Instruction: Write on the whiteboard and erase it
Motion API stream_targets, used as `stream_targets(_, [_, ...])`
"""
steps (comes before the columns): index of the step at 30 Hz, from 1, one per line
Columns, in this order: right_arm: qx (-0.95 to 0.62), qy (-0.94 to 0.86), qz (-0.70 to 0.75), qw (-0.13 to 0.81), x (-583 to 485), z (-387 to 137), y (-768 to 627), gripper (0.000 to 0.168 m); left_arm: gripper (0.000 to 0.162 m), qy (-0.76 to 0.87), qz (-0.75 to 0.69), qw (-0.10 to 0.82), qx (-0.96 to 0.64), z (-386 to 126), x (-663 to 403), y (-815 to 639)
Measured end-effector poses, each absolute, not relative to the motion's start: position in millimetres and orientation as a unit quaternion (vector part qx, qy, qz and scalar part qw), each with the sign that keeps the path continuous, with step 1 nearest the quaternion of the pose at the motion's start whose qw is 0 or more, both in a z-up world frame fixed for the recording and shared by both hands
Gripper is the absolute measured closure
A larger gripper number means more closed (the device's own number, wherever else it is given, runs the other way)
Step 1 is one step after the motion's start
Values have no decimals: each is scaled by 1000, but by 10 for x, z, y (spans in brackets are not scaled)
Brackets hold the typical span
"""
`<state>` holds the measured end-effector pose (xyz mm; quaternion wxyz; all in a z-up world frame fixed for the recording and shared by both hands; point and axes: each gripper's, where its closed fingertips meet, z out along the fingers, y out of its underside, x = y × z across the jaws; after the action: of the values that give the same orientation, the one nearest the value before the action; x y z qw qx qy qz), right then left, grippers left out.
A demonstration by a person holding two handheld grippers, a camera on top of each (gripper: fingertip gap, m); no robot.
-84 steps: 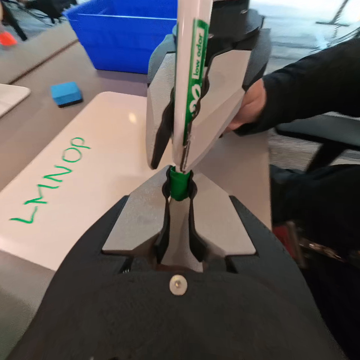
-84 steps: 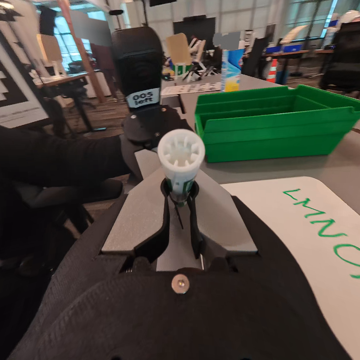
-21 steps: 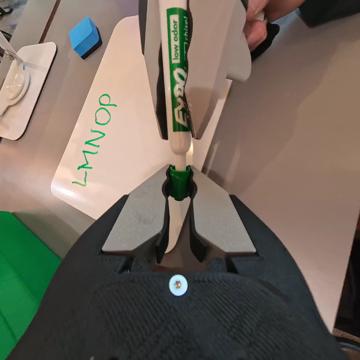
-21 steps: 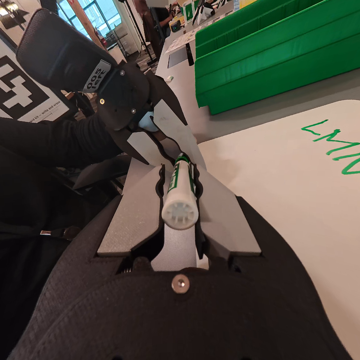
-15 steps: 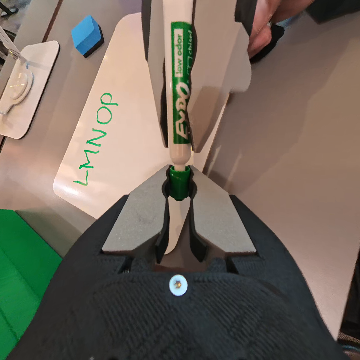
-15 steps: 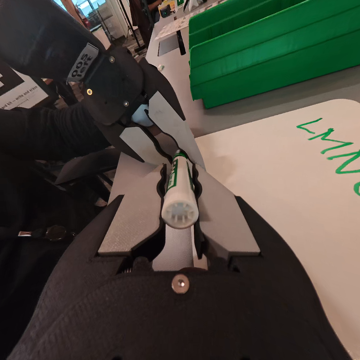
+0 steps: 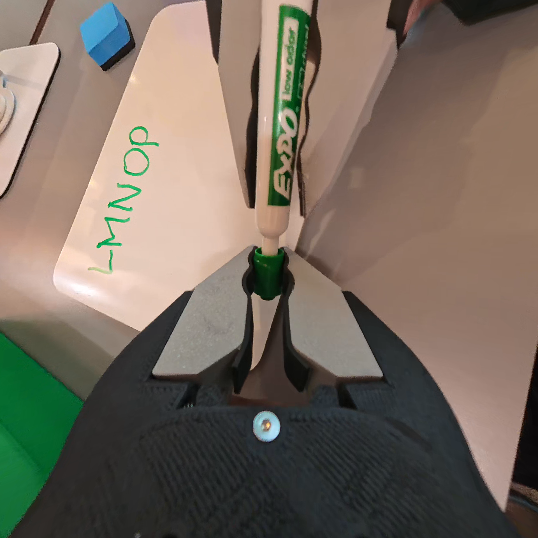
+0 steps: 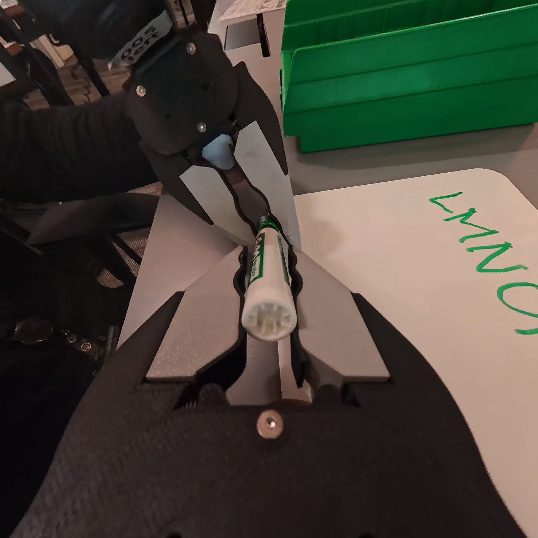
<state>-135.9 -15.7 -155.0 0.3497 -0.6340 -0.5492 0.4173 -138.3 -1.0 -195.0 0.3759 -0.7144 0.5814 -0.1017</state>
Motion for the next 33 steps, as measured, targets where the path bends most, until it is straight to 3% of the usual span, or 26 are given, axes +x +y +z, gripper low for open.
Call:
stream_targets(1, [-634,-545,421,351,-1353,-1537,-148,144,150,586,-91,374,-713,-1960,-1399,-5])
stream_targets(22, [-652,-519,437,338,-1407,-1537,-161,148,150,576,-108,384,-713,-1969,-1325,-35])
stream_targets(30, [-708,-415,481,308,-1420,-1549,22,150,151,506,17,475,-719,-1898,-1406,279])
stream_targets(33, [-695,-438,481,307,-1404,-1538,-41,150,151,528,-36,445,-723,-1933,-1342,143])
